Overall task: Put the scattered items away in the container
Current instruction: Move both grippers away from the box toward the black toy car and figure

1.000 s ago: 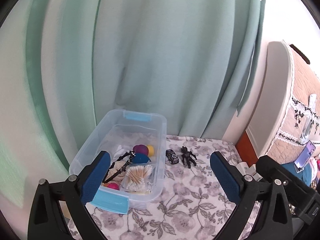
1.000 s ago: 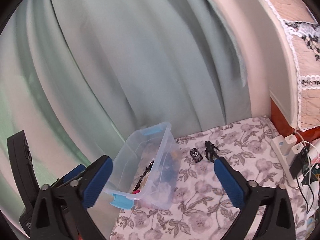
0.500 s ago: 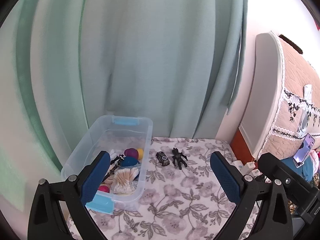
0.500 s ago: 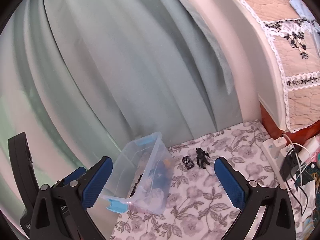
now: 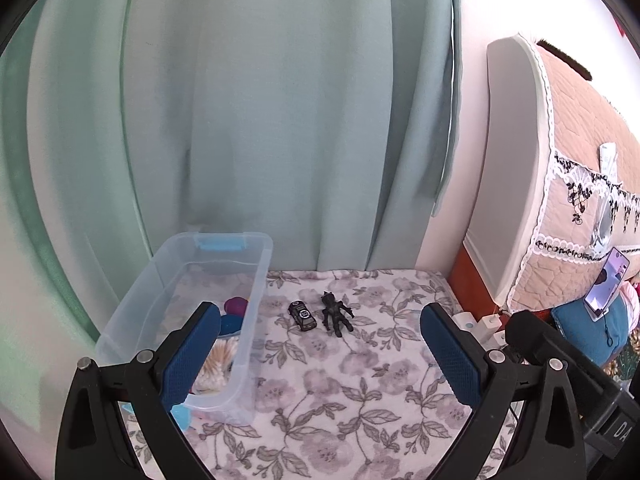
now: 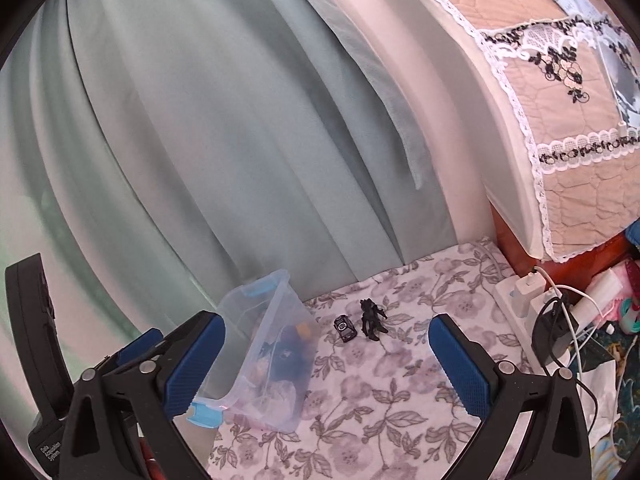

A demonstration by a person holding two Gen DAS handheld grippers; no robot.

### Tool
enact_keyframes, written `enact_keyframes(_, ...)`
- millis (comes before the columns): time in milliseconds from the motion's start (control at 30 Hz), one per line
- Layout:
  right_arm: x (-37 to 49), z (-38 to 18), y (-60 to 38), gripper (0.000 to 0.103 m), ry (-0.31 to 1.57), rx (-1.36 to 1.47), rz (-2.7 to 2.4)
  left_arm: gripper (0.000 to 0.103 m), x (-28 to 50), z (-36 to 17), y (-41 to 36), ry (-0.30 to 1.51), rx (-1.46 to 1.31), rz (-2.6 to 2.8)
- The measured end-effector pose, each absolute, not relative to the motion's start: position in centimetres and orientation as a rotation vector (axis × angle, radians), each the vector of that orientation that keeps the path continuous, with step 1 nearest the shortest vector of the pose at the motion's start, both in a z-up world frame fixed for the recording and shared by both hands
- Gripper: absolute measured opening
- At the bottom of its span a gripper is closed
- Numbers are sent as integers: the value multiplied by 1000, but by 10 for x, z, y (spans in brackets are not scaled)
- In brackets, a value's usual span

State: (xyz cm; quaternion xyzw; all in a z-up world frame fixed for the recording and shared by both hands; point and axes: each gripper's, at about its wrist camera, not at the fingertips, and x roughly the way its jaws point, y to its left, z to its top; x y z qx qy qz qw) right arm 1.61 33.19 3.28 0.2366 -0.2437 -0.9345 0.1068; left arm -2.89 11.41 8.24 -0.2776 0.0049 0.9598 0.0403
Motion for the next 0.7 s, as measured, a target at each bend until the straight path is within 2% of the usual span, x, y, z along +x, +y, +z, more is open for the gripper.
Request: enact_keyframes(700, -13, -12, 360, 103, -745, 756, -2779, 100, -71, 39, 143, -11, -960, 2858)
